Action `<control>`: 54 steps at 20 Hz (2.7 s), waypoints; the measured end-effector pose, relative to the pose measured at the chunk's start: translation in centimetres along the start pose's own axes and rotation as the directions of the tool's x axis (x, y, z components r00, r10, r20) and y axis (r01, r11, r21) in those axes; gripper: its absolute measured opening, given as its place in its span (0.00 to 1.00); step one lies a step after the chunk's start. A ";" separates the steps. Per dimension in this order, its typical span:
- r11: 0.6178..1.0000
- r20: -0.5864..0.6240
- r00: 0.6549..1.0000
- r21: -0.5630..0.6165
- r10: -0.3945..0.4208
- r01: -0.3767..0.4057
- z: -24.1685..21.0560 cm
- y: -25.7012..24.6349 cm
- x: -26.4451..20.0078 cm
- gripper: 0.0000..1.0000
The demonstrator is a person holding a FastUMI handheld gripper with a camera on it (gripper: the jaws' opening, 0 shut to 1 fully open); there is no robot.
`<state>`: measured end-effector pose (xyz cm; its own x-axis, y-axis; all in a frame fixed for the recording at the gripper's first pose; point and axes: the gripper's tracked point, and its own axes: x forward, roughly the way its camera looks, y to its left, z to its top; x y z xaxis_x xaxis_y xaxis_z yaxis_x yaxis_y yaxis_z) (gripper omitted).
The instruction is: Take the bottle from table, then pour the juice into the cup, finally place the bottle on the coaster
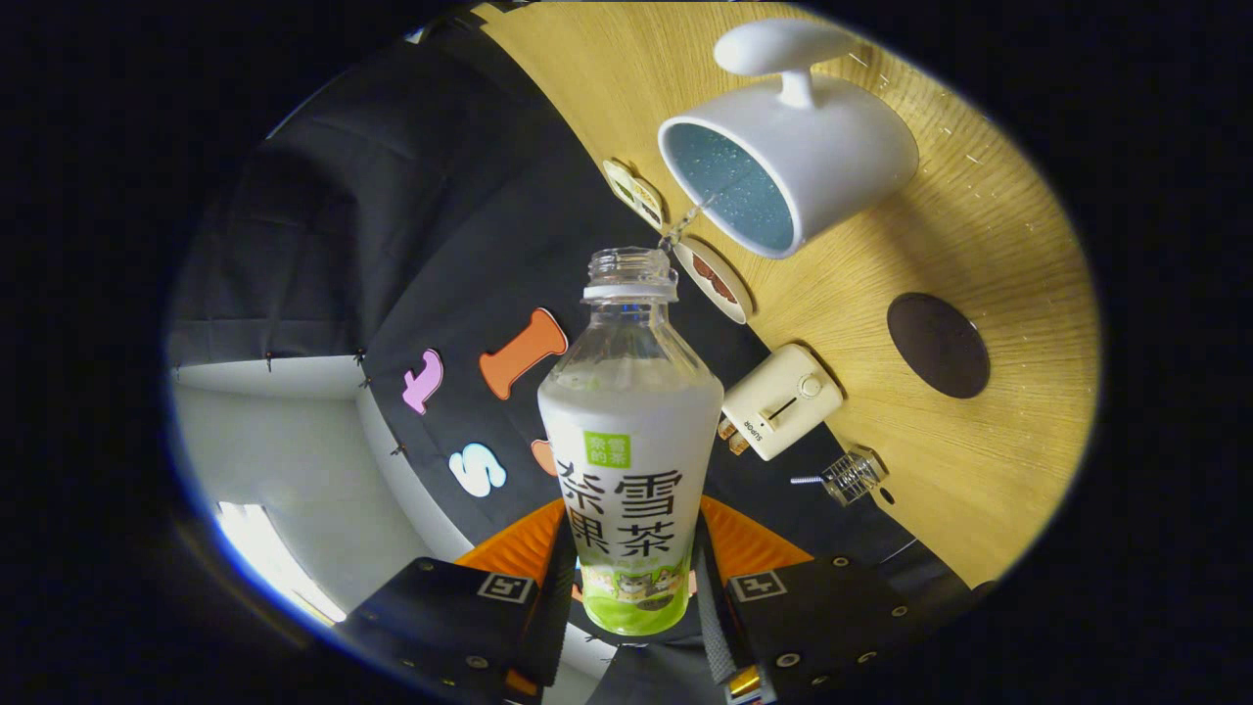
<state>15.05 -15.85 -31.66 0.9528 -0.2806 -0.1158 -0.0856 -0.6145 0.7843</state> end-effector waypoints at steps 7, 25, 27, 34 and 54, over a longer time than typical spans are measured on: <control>1.000 0.008 1.000 0.027 0.009 -0.009 -0.1 0.3 0.3 0.58; 0.632 -0.077 0.991 -0.775 -0.107 0.008 0.0 -4.7 0.0 0.58; 0.517 -0.104 0.989 -0.855 -0.103 -0.036 -0.4 -4.3 0.0 0.58; 0.066 -0.170 0.978 -0.984 -0.124 -0.163 -1.5 -4.0 0.3 0.58; -0.640 0.062 0.927 -0.740 -0.371 -0.207 3.9 -12.0 3.1 0.58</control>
<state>17.88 -12.25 -43.81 0.8966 -0.0779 -0.4360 0.0733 0.9969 -0.0275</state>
